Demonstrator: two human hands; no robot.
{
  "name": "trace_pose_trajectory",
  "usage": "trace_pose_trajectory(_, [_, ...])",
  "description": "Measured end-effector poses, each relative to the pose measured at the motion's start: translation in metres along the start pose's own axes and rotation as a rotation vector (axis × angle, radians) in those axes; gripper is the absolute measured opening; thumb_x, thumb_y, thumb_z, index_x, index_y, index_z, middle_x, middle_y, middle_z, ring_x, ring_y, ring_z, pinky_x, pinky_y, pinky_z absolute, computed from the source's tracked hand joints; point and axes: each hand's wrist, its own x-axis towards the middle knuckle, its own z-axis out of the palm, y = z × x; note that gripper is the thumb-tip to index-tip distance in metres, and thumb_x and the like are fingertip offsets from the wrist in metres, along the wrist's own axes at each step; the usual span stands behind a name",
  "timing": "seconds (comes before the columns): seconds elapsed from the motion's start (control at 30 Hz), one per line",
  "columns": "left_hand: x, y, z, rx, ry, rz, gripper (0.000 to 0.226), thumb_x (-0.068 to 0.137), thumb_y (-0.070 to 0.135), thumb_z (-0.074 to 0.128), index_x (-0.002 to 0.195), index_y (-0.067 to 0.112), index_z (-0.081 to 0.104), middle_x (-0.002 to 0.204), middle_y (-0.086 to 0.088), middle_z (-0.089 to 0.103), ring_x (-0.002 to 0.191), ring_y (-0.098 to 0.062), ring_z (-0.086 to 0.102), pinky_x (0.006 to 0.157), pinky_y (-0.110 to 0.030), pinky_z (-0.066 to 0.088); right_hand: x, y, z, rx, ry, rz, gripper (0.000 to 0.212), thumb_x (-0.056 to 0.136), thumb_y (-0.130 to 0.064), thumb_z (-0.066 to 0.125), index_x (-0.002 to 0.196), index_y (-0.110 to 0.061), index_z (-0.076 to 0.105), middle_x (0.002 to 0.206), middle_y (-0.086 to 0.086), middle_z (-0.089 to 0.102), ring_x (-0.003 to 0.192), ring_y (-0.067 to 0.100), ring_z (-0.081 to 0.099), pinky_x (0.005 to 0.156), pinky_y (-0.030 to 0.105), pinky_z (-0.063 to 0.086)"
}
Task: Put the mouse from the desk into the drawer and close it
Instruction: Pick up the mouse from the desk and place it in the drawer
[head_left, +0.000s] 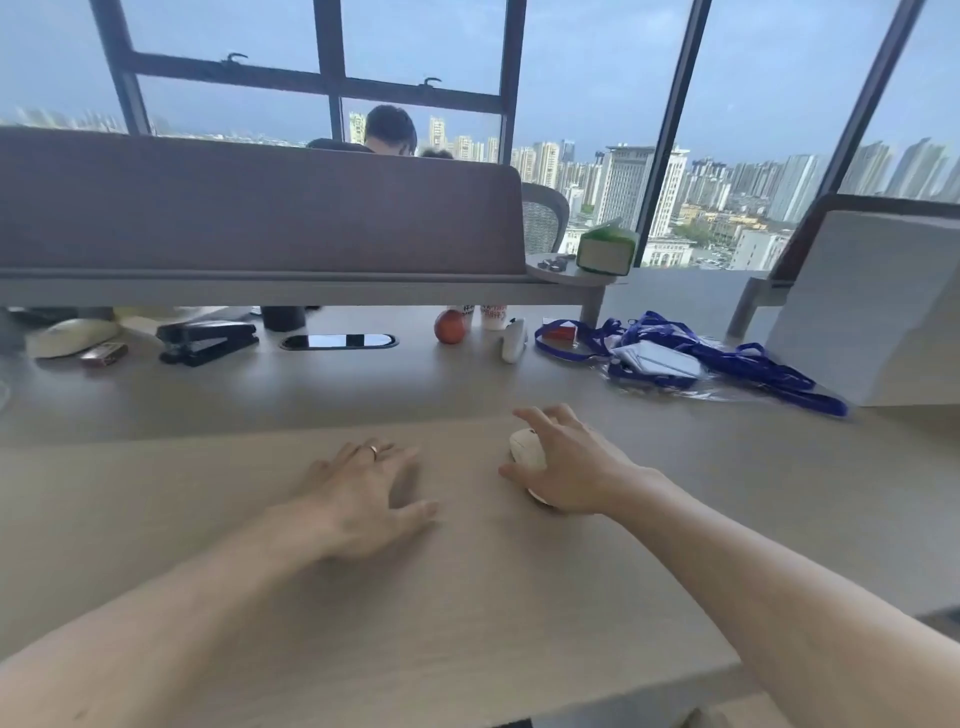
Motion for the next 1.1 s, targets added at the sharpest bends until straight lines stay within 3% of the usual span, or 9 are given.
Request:
trace_pose_trajectory(0.2, [0.012, 0.003, 0.013, 0.064, -0.005, -0.047, 0.090, 0.076, 0.090, 0.020, 0.153, 0.042, 0.017, 0.164, 0.003, 0.016, 0.149, -0.020, 0.011, 0.114, -0.048, 0.019, 0.020, 0.005, 0.020, -0.044, -0.061, 0.003, 0.074, 0.086, -0.062, 0.050, 0.152, -0.040, 0.024, 0.155, 0.001, 0.028, 0.137, 0.033, 0.040, 0.106, 0.047, 0.041])
trace_pose_trajectory(0.4, [0.010, 0.005, 0.023, 0.117, 0.062, -0.050, 0.093, 0.075, 0.089, 0.008, 0.155, 0.040, 0.014, 0.164, 0.003, 0.018, 0.148, -0.019, 0.012, 0.110, -0.048, 0.020, 0.021, 0.010, 0.039, -0.018, 0.018, -0.006, 0.055, 0.097, -0.041, 0.040, 0.151, -0.033, 0.032, 0.152, 0.003, 0.033, 0.135, 0.033, 0.039, 0.105, 0.043, 0.041])
trace_pose_trajectory(0.77, [0.007, 0.010, 0.022, 0.019, 0.087, -0.050, 0.099, 0.069, 0.090, 0.010, 0.154, 0.041, 0.020, 0.162, 0.002, 0.022, 0.147, -0.020, 0.014, 0.113, -0.046, 0.017, -0.008, 0.027, 0.021, 0.002, 0.115, -0.025, 0.052, 0.097, -0.036, 0.043, 0.149, -0.034, 0.039, 0.150, 0.001, 0.041, 0.134, 0.029, 0.043, 0.105, 0.041, 0.041])
trace_pose_trajectory(0.93, [-0.006, 0.071, 0.025, -0.058, 0.096, 0.179, 0.085, 0.081, 0.082, 0.029, 0.154, 0.038, 0.022, 0.162, 0.004, 0.022, 0.146, -0.019, 0.016, 0.113, -0.045, 0.019, -0.067, 0.081, 0.001, 0.008, 0.159, 0.028, 0.050, 0.098, -0.035, 0.046, 0.147, -0.035, 0.043, 0.149, 0.001, 0.042, 0.134, 0.028, 0.045, 0.105, 0.039, 0.041])
trace_pose_trajectory(1.1, [-0.022, 0.149, 0.045, -0.111, 0.121, 0.463, 0.077, 0.083, 0.077, 0.034, 0.150, 0.039, 0.032, 0.155, 0.007, 0.036, 0.142, -0.016, 0.027, 0.112, -0.039, 0.023, -0.154, 0.143, -0.013, -0.008, 0.202, 0.112, 0.050, 0.094, -0.037, 0.050, 0.144, -0.034, 0.049, 0.148, 0.002, 0.047, 0.130, 0.027, 0.052, 0.107, 0.039, 0.041])
